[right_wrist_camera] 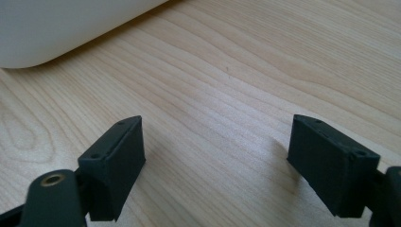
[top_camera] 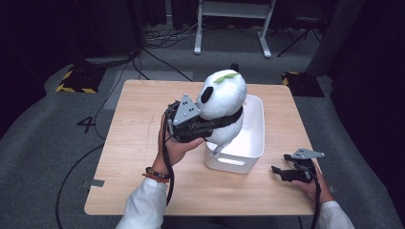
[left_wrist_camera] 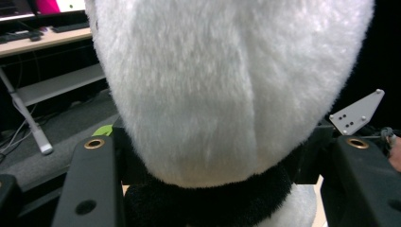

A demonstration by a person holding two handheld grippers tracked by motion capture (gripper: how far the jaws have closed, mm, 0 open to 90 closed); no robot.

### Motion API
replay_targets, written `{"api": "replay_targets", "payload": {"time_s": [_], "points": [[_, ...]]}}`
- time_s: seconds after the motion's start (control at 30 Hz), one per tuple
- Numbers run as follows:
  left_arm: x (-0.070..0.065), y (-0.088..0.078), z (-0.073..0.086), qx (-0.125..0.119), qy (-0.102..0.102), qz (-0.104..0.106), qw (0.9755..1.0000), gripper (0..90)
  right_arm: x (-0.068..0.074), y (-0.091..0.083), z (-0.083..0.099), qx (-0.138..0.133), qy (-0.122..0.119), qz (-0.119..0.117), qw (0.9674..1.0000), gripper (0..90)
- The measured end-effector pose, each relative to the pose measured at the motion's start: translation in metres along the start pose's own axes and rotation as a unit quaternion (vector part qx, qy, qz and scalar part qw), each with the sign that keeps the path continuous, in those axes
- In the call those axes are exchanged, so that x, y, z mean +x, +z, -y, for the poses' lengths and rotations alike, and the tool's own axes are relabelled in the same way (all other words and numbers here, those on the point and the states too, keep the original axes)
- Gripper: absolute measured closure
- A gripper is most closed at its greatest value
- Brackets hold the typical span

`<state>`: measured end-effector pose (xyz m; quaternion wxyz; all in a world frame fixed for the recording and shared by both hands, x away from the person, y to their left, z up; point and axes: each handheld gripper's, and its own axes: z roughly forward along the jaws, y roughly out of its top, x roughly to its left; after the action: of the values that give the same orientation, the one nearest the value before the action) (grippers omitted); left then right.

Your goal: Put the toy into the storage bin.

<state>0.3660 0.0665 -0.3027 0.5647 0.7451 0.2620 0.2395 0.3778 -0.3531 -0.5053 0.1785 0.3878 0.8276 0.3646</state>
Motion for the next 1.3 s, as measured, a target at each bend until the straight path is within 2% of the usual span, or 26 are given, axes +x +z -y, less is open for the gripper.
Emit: {"api": "replay_targets", "payload": {"time_s": [0.4,0.83,1.0,1.3], "points": [[-0.012,0.025,0.000,0.010,0.003,0.010,0.9999,37.9,0.000,0.000,0.000,0.000,0.000,0.000,1.0000,19.1],[-0.023,0.039,-0.007,0.017,0.010,0.021,0.9996,37.5,0.000,0.000,0.000,0.000,0.000,0.000,1.0000,19.1],[-0.027,0.051,-0.002,0.020,-0.002,0.027,0.9994,37.2,0.000,0.000,0.000,0.000,0.000,0.000,1.0000,19.1],[-0.031,0.061,0.006,0.030,-0.004,0.030,0.9991,36.9,0.000,0.000,0.000,0.000,0.000,0.000,1.0000,19.1]]}}
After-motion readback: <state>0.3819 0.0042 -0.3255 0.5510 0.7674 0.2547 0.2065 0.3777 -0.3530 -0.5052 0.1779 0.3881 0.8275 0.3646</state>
